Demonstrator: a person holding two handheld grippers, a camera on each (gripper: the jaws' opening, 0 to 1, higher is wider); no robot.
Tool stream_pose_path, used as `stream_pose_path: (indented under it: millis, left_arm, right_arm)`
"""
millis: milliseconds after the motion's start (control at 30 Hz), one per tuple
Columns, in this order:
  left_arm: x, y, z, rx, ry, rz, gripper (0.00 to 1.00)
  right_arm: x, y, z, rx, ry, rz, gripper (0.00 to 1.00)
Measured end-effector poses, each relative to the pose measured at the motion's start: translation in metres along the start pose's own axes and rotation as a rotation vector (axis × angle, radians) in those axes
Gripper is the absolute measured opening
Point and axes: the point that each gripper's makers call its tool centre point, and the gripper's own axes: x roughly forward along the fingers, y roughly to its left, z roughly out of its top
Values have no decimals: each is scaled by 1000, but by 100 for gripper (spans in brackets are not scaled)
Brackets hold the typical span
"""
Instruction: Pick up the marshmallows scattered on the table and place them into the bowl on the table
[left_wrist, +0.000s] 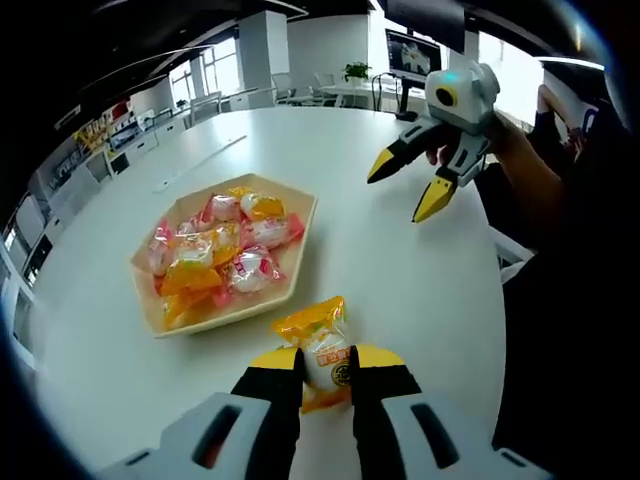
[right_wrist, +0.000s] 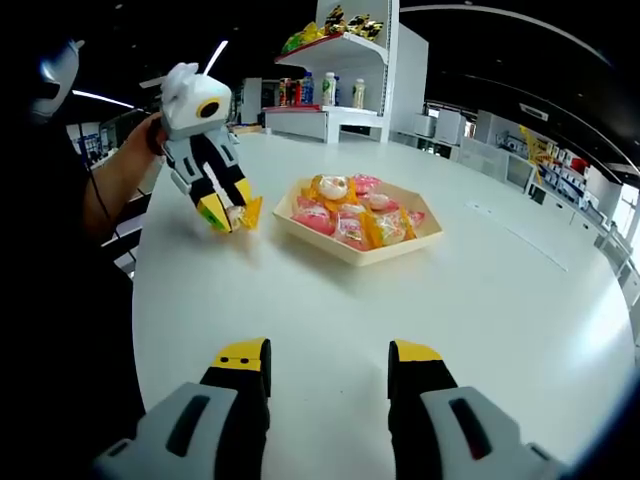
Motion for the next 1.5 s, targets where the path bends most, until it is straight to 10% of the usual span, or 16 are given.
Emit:
stream_pose_path:
  millis: [1500]
  left_arm:
    - [-4, 19, 38, -13, -147, 21, 19]
  right_arm:
    - [-1, 6, 7, -19, -6, 19, 47]
